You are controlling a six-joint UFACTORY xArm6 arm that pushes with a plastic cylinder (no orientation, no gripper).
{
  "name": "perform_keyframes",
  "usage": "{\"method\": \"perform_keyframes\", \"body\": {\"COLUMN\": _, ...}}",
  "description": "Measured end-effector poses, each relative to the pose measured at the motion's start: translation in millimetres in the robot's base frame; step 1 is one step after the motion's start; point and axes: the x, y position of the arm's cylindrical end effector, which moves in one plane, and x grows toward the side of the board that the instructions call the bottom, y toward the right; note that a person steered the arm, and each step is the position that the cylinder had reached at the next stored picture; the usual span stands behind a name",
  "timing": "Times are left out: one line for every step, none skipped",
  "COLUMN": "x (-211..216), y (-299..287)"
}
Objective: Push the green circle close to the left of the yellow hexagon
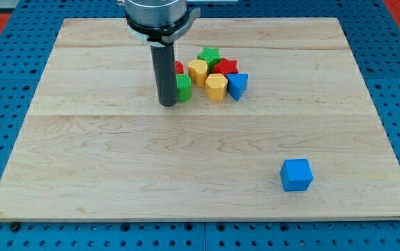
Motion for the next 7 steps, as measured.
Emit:
{"method": "perform_keyframes", "body": {"x": 0.0, "y": -20.0}}
{"method": "perform_keyframes", "body": {"x": -4.0, "y": -23.1}}
{"method": "perform_keyframes", "body": {"x": -10.5, "y": -11.3}}
{"method": "perform_keyframes", "body": {"x": -14.6, "y": -2.8}}
{"method": "perform_keyframes", "body": {"x": -15.2, "y": 22.7}}
{"method": "perform_keyframes", "body": {"x": -4.4, "y": 22.1}}
{"method": "perform_keyframes", "body": {"x": 35.7, "y": 43.0}}
